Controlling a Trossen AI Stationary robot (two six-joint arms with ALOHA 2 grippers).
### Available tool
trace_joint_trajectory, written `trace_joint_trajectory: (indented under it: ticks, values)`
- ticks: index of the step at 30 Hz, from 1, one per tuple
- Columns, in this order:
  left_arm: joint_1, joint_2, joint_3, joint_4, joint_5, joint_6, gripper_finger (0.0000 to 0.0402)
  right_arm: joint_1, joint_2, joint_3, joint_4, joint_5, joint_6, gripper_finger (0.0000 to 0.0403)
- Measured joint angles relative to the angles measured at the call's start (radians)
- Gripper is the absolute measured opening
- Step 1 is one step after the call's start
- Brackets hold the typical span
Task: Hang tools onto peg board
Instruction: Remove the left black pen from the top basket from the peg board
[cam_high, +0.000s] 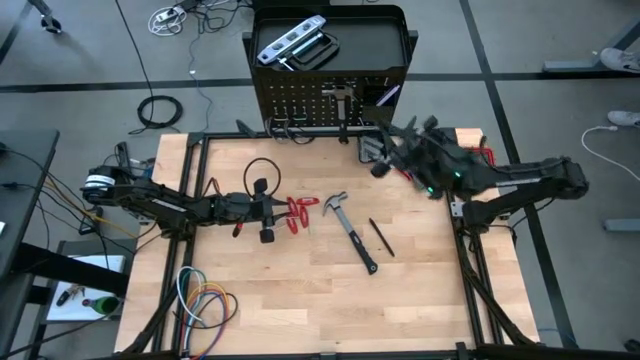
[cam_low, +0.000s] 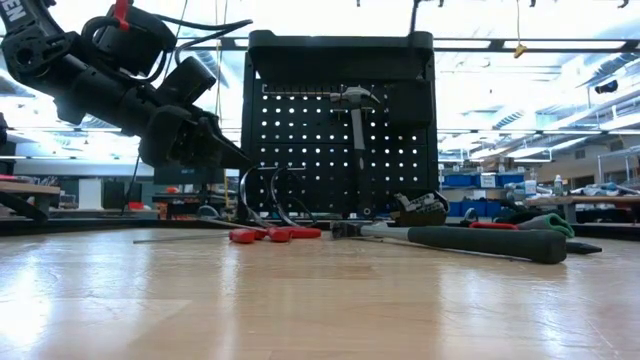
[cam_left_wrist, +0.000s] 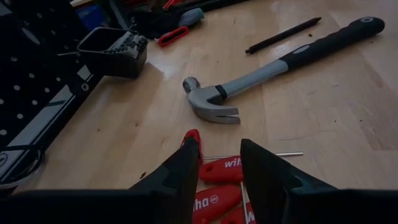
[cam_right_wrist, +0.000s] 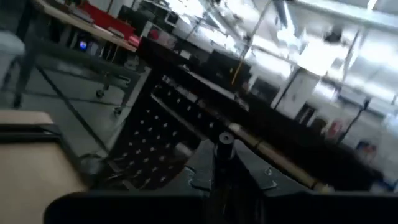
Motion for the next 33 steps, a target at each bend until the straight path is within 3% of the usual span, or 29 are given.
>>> trace_joint_trajectory:
  ticks: [3, 6, 12, 16, 24, 33]
  values:
    - [0.000, 0.000, 0.000, 0.000, 0.000, 0.000, 0.0122, 0.091, -0.052, 0.001, -0.169, 0.054, 0.215, 0.0039]
    - [0.000, 0.000, 0.000, 0.001, 0.000, 0.000, 0.0122, 0.144, -0.085, 0.001, -0.392, -0.016, 0.543, 0.0039]
    - [0.000, 0.000, 0.000, 0.006, 0.000, 0.000, 0.0122, 0.134, -0.073, 0.001, -0.852, -0.360, 1.178, 0.0039]
    - [0.000, 0.000, 0.000, 0.032, 0.001, 0.000, 0.0122, 0.126, 0.018, 0.000, -1.060, -0.636, 1.439, 0.0047]
    - [0.000, 0.000, 0.000, 0.067, 0.001, 0.036, 0.0122, 0.114, 0.279, -0.001, -1.115, -0.920, 1.527, 0.0049]
    - [0.000, 0.000, 0.000, 0.086, 0.002, 0.051, 0.0122, 0.059, 0.428, -0.001, -1.115, -0.921, 1.488, 0.0083]
